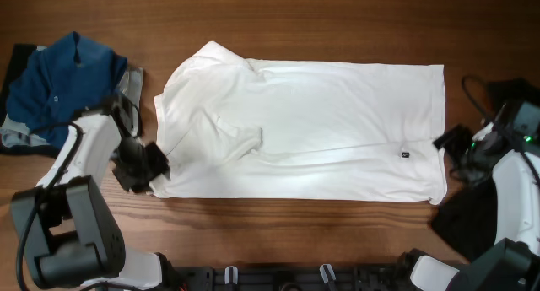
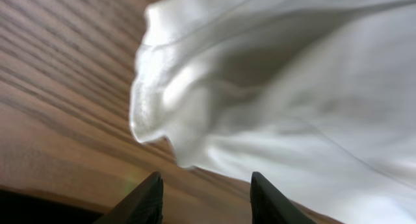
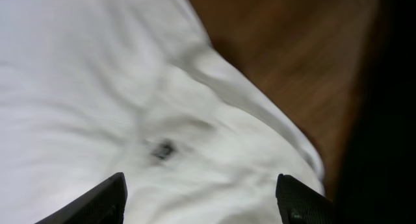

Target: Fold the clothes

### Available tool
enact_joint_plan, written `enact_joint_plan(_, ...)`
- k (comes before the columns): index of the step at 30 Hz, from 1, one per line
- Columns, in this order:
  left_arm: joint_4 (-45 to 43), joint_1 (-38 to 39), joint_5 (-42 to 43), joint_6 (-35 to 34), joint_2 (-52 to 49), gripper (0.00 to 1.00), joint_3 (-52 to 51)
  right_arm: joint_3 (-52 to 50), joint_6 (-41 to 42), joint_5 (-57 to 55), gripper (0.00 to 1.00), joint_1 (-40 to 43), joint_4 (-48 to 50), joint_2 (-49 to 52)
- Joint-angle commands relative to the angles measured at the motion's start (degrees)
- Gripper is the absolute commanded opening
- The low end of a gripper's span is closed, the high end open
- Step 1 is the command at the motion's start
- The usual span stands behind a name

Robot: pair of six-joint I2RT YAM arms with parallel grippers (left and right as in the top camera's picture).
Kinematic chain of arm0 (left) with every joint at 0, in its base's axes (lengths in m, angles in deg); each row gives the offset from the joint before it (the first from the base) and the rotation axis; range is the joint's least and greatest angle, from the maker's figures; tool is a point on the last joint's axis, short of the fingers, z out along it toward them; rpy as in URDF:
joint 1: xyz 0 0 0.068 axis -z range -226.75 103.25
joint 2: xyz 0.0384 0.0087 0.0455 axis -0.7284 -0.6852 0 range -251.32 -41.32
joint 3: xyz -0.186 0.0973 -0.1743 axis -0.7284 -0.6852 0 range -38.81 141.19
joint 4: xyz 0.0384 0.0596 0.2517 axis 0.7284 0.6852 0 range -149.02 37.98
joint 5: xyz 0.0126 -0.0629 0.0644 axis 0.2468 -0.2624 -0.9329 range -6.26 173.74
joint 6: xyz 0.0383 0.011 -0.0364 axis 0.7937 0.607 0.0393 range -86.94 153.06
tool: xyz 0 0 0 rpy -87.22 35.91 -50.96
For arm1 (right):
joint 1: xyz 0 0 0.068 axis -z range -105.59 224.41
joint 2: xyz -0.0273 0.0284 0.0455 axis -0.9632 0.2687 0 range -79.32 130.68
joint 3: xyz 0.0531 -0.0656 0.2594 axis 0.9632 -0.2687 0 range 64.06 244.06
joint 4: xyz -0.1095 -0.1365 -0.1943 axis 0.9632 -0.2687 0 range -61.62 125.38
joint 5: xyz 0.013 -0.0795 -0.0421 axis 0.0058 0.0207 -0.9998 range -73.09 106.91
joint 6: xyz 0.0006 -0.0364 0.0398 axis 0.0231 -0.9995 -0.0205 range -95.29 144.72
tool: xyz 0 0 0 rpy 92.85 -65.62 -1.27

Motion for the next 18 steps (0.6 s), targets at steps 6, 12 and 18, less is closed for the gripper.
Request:
enact_joint_plan(6, -15.69, 6.47, 8.02, 13.84, 3.96, 0.38, 23.65, 12.92, -7.89, 24.41, 0.70, 0.04, 2.34, -0.70)
enact_joint_plan(12, -36.70, 13.57, 3.41, 17.07, -1.29, 0.58, 24.61, 13.09, -7.93, 24.52, 0.70, 0.00, 2.62, -0.55)
enact_joint_plan(18, -46.34, 14.97, 5.16, 15.98, -18.32, 0.57, 28.28, 12.98, -7.98, 23.52, 0.70, 0.00, 0.76, -0.46)
